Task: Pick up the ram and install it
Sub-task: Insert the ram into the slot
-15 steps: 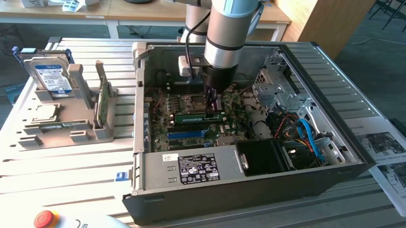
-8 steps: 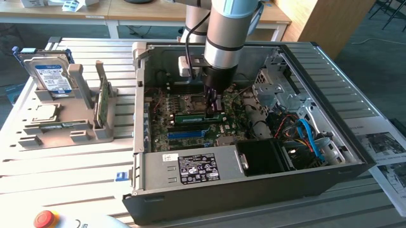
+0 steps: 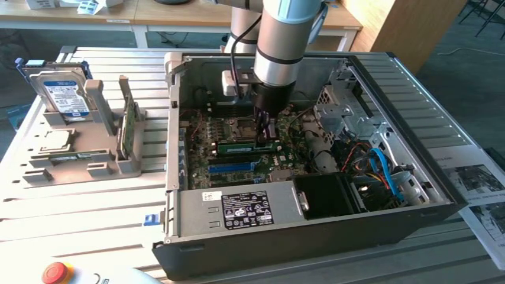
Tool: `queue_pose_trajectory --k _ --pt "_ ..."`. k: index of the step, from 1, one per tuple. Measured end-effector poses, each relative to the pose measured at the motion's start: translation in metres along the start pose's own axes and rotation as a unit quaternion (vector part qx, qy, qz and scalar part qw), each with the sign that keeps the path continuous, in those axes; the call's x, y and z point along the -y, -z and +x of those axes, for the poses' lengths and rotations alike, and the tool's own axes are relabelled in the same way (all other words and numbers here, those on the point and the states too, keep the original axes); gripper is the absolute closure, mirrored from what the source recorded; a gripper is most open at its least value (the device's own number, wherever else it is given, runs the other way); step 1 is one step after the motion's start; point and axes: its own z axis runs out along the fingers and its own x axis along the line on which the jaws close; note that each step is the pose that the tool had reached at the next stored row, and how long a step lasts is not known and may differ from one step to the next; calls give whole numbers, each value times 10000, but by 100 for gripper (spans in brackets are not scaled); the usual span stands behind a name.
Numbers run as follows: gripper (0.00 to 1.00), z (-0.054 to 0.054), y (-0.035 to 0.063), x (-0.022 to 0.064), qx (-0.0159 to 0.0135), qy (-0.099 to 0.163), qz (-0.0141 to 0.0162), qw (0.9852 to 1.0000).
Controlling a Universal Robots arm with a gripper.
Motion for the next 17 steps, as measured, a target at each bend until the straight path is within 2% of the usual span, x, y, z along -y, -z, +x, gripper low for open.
queue_pose_trajectory --k 11,13,14,15,16,17 --pt "87 0 0 0 0 0 0 10000" --pt "75 0 0 0 1 0 0 10000" --pt "75 0 0 0 0 0 0 10000" --pt "69 0 0 0 0 0 0 10000" --pt "69 0 0 0 0 0 0 10000" --pt "63 0 0 0 0 0 0 10000"
